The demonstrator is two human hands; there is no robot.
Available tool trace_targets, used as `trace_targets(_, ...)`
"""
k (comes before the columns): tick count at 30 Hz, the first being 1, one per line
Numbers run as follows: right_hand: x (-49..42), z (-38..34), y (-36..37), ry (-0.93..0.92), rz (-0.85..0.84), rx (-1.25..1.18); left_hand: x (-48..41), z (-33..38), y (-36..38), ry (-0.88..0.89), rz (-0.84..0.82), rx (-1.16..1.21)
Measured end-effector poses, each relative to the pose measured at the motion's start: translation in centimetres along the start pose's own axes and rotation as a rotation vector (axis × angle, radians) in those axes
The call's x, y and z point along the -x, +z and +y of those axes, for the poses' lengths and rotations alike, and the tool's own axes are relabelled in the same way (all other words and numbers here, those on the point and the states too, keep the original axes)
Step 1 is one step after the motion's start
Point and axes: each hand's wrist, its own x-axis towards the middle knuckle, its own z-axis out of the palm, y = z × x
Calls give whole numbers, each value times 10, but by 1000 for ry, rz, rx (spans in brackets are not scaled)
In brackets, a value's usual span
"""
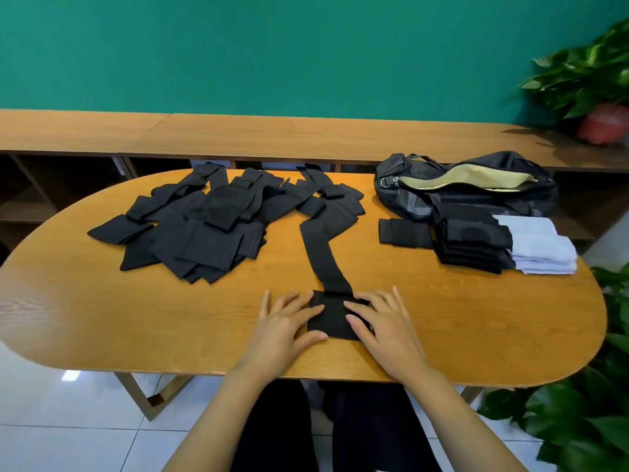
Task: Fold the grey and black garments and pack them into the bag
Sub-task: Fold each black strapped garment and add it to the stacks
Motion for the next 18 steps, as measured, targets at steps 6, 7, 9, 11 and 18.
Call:
trace_targets(6,3,1,-3,-45,7,-112,0,-7,7,-30,176,82)
trace_targets(7,3,2,-3,-51,11,-113,0,-7,6,-46,180,114)
trace_targets(9,3,3,-2,-42,25,-110,0,-8,6,-62,186,164)
trace_targets(11,3,3,-2,-8,49,-122,1,-7,5,-67,188,190)
trace_targets(18,3,4,-4,114,155,-248,4,-1,-2,-45,154,153)
